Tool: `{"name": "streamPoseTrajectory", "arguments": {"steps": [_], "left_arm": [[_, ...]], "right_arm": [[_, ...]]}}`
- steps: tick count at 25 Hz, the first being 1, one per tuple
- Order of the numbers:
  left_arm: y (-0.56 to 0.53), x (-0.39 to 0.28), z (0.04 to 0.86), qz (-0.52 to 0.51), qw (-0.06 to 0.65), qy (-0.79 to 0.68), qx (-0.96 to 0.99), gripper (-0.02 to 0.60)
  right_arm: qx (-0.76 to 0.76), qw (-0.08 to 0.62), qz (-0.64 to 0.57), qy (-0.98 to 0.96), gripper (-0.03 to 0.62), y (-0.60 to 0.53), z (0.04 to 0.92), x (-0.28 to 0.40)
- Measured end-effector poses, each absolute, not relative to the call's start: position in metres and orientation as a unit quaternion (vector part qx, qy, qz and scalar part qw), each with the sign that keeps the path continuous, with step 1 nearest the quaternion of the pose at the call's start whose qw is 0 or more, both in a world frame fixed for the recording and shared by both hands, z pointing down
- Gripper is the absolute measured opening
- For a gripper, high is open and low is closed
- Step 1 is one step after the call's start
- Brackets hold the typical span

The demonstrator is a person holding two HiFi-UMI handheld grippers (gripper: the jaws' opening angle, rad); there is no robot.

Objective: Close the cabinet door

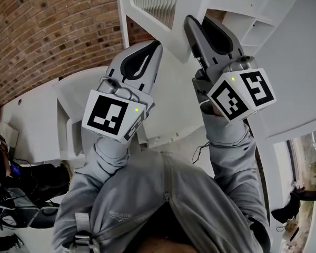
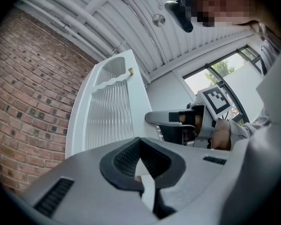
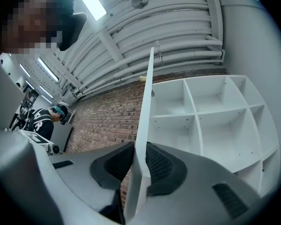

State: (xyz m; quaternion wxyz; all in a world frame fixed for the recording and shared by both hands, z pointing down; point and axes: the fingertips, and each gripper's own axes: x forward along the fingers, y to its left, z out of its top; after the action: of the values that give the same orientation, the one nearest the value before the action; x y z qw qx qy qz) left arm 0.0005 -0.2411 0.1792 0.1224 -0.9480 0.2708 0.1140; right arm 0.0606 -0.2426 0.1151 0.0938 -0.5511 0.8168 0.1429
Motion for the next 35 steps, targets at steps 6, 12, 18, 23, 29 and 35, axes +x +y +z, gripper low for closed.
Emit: {"name": "streamPoseTrajectory", "arguments": {"steps": [6, 12, 18, 23, 29, 35], "left_arm": [[-0.245, 0.01, 0.185, 0.106, 0.117, 0.255, -0.954, 0.006], [-0.25, 0.013, 0.196, 0.096, 0.108, 0.253, -0.957, 0.006], [-0.256, 0.023, 0.198, 0.094, 0.112, 0.258, -0.955, 0.006], [-0.268, 0.047, 0.198, 0.102, 0.108, 0.266, -0.952, 0.006], [-0.283, 0.078, 0.195, 0.107, 0.106, 0.281, -0.948, 0.006], [-0.298, 0.097, 0.196, 0.102, 0.104, 0.298, -0.944, 0.006]], "right_arm": [[-0.551, 0.102, 0.136, 0.817, 0.095, -0.246, 0.114, 0.073], [-0.55, 0.106, 0.134, 0.818, 0.095, -0.253, 0.114, 0.089], [-0.541, 0.116, 0.129, 0.823, 0.095, -0.261, 0.116, 0.108], [-0.515, 0.118, 0.13, 0.839, 0.095, -0.271, 0.116, 0.125], [-0.48, 0.112, 0.123, 0.861, 0.095, -0.285, 0.117, 0.146], [-0.458, 0.119, 0.114, 0.874, 0.097, -0.302, 0.116, 0.166]]}}
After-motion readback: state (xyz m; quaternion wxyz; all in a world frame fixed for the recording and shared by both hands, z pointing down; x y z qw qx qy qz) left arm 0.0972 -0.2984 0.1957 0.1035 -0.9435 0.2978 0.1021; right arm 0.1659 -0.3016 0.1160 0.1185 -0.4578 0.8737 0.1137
